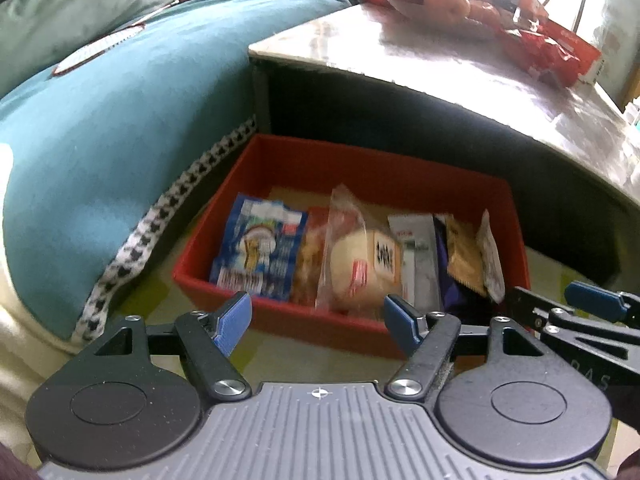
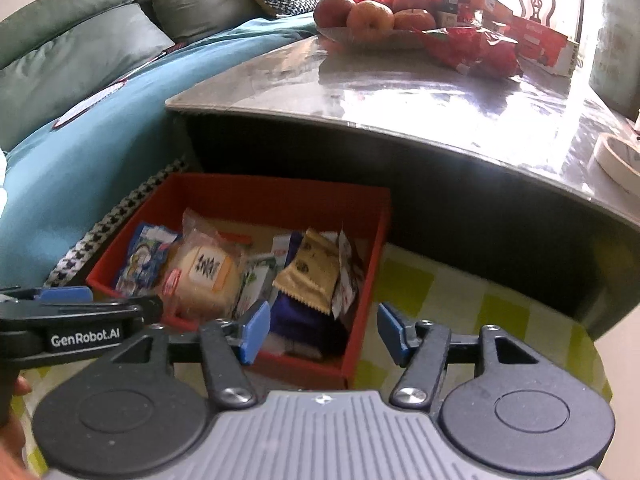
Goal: Organize snacks
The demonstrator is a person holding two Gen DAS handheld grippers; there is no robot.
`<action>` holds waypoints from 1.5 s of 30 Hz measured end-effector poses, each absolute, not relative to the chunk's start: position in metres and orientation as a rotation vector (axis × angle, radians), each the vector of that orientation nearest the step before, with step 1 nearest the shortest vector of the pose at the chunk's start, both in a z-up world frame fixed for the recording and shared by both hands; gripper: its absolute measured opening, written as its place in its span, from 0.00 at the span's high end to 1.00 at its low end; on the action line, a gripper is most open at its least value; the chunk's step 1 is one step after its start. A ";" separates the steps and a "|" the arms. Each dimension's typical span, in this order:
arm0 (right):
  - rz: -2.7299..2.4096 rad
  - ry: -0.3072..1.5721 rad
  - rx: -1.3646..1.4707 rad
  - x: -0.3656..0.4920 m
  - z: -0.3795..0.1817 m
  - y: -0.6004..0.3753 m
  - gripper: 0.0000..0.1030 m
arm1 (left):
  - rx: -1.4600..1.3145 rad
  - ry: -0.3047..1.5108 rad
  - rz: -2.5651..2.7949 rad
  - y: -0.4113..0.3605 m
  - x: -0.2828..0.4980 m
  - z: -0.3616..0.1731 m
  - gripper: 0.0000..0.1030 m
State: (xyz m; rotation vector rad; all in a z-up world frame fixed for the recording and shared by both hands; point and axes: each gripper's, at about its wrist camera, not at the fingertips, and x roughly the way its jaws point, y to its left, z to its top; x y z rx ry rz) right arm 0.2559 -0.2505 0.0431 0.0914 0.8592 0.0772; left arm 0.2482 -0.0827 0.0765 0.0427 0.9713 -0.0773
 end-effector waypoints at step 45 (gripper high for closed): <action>0.051 0.920 0.106 0.085 0.030 -0.236 0.32 | 0.115 1.001 -0.192 -0.069 0.081 0.064 0.22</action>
